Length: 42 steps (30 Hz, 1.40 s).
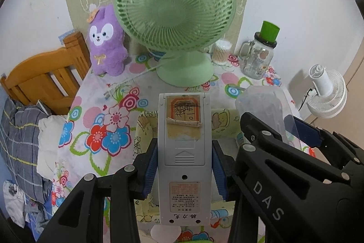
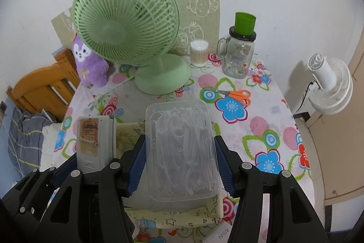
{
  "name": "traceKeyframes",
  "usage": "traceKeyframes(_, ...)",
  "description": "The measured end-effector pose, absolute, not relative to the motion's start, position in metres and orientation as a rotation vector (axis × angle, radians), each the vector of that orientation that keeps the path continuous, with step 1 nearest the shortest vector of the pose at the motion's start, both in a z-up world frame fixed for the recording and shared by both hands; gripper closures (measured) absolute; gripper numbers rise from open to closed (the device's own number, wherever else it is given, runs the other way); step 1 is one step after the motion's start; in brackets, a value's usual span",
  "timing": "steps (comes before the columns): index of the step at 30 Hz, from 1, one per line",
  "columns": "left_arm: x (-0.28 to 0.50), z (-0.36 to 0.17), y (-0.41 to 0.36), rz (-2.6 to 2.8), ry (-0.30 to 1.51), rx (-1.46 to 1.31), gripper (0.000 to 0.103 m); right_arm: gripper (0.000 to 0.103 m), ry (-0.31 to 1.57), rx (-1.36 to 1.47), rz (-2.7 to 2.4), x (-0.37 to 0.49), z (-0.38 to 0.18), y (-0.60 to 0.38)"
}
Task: Organize rigid objects
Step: 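Carry white device with left tool into basket while right tool carries floss box there, then open both tools and lift them out of the basket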
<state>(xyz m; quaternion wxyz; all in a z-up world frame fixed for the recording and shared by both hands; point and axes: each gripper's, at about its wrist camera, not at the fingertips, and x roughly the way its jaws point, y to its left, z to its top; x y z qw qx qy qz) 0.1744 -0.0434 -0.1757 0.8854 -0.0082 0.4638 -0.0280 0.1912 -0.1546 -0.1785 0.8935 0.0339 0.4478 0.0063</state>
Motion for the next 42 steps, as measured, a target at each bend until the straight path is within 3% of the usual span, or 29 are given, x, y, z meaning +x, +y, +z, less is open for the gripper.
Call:
traceKeyframes(19, 0.203, -0.237, -0.036, 0.006, 1.079, -0.002, 0.058, 0.042, 1.056, 0.046, -0.012, 0.224, -0.242, -0.149)
traceKeyframes(30, 0.205, -0.243, -0.034, 0.028, 1.074, 0.026, 0.055, 0.041, 1.034, -0.008, -0.043, 0.227, -0.246, -0.144)
traceKeyframes(36, 0.203, -0.237, -0.035, 0.017, 1.068, 0.015, 0.046, 0.033, 1.038, 0.032, -0.026, 0.223, -0.242, -0.146)
traceKeyframes(38, 0.200, -0.233, -0.035, 0.022, 1.057, 0.022, 0.036, 0.031, 1.037, 0.041, -0.023, 0.221, -0.239, -0.147)
traceKeyframes(42, 0.195, -0.225, -0.036, 0.014, 1.042, 0.014, 0.031, 0.028, 1.027, 0.054, -0.013, 0.215, -0.232, -0.148)
